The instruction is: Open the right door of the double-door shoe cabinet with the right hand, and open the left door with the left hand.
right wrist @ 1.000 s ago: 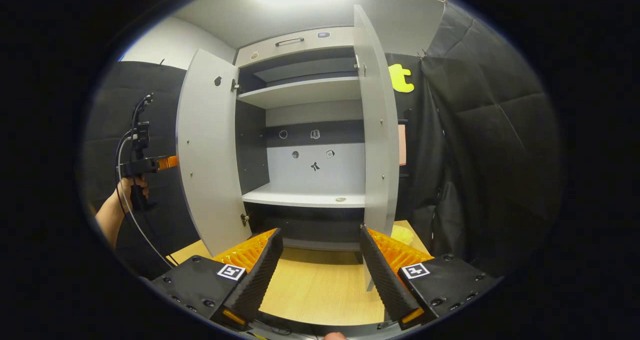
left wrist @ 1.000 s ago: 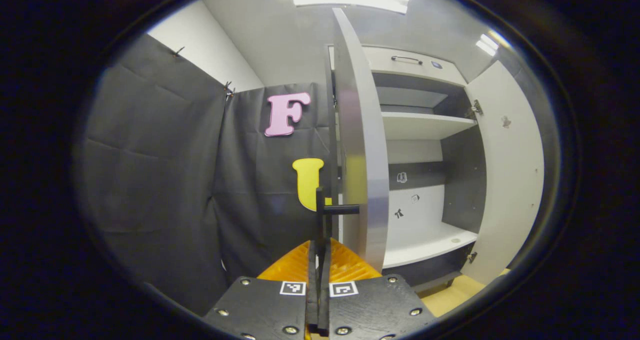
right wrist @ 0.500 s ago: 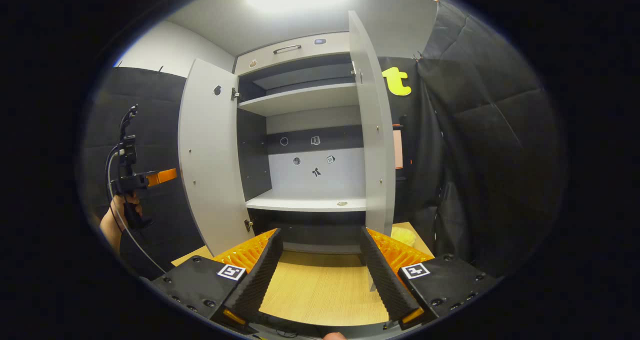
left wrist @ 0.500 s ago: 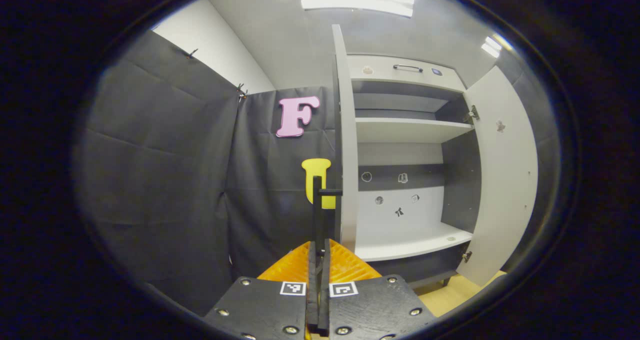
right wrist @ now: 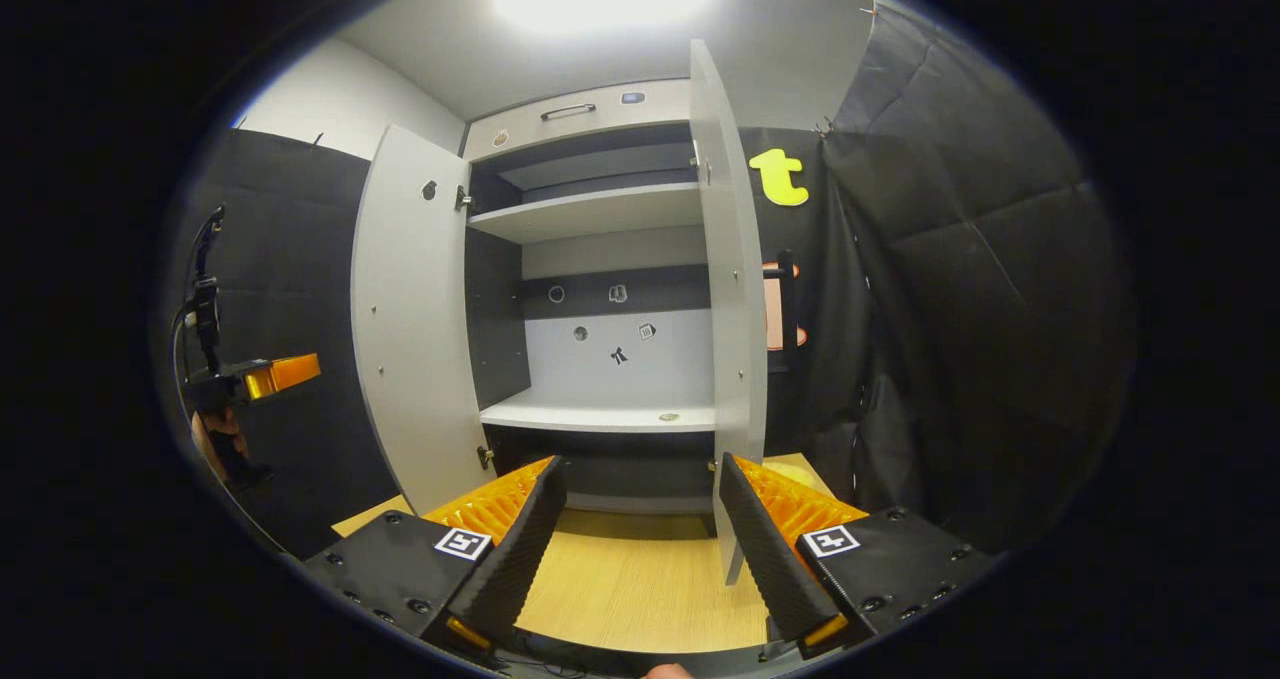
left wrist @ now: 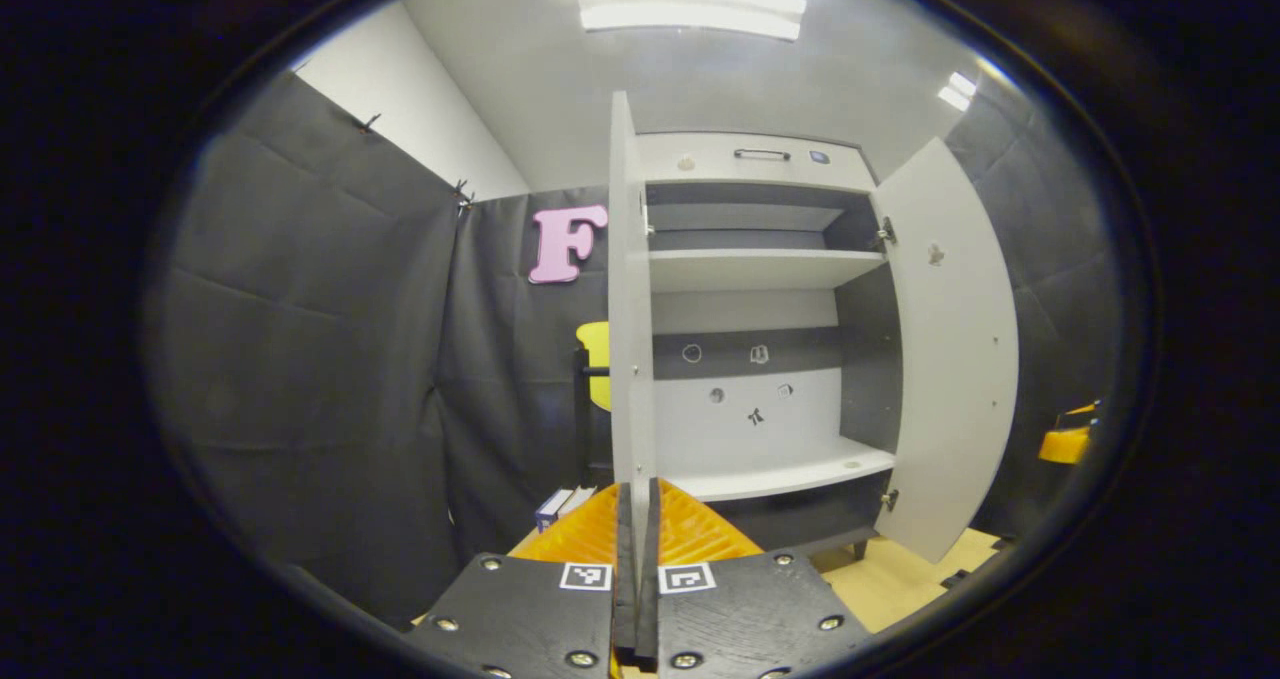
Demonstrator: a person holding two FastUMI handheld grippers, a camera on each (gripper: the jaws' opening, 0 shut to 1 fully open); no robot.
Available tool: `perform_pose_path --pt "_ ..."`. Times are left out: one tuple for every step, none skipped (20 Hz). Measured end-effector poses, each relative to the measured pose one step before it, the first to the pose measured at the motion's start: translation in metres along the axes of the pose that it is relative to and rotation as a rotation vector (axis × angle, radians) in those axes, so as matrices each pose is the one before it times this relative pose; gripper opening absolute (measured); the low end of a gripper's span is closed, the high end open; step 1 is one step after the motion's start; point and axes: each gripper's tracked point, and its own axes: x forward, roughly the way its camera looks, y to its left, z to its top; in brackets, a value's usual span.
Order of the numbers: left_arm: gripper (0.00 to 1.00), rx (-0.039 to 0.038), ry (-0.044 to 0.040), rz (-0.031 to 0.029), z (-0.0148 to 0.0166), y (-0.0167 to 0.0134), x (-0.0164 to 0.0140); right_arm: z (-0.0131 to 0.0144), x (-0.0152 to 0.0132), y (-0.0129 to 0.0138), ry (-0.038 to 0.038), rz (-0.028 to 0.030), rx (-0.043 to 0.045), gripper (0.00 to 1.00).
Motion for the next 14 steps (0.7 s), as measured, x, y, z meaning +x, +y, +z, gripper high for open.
perform_pose_path --pt "0.02 0.00439 0.00732 -0.00258 -0.00203 -0.00077 -0.00269 0.0024 0.00011 -0.00237 -0.00933 -0.01155 -0.00515 0.97" --pt "0.02 0.00286 0.00987 -0.00241 -0.00292 -0.00054 -0.00342 0.00114 -0.00046 -0.0023 -0.0084 -0.01306 -0.00772 0.97" --pt "0.02 0.00103 0.01272 -0.00222 -0.00359 -0.00124 -0.00209 -0.00033 -0.00037 -0.00248 -0.00588 -0.01133 -0.00762 0.97" --pt "0.02 0.00138 0.01279 -0.00427 -0.00253 -0.00135 -0.00224 0.00069 0.00044 -0.00168 -0.00334 -0.00744 -0.00507 0.97" --pt "0.02 0.00243 0.01371 -0.00023 -0.00449 -0.00062 -0.00281 0.00026 -0.00094 -0.00061 -0.00308 -0.00452 -0.0023 0.97" --pt "0.02 0.00213 0.01149 0.00051 -0.00259 0.00046 -0.0034 0.00037 -0.00017 -0.00111 -0.00193 -0.00261 0.0004 0.97" --pt "0.05 -0.00183 0.00917 0.00276 -0.00231 -0.00128 -0.00067 -0.00025 -0.00051 -0.00176 -0.0027 -0.00439 0.00271 0.97" --pt "0.09 -0.00705 0.00504 -0.00173 -0.00117 -0.00137 -0.00157 0.00071 -0.00048 -0.00221 -0.00523 -0.0083 0.00262 0.97" --pt "0.2 -0.0061 0.00151 -0.00589 -0.00101 -0.003 -0.00042 0.00035 -0.00003 -0.00194 -0.0029 -0.00972 0.00268 0.97" --pt "0.32 -0.00273 -0.00662 -0.00229 0.00178 -0.00126 -0.00056 -0.00007 0.00008 -0.00199 -0.00249 -0.00776 0.00441 0.97" --pt "0.46 0.00049 -0.00902 -0.00884 0.00114 -0.00244 0.00082 -0.00063 -0.00025 -0.00098 -0.0011 -0.00621 0.00546 0.97" --pt "0.6 0.00634 -0.00872 -0.00842 0.00156 -0.00176 -0.00021 0.00042 0.00032 -0.00175 -0.00026 -0.00441 0.00529 0.97" --pt "0.75 0.00872 -0.00763 0.00166 -0.00021 0.00102 0.00102 -0.00008 -0.00031 -0.0016 -0.00176 -0.00524 0.00394 0.97" --pt "0.89 0.00798 -0.0095 0.00138 0.0019 0.00072 -0.00027 -0.00032 -0.00123 -0.00136 -0.00159 -0.00532 0.00102 0.97"
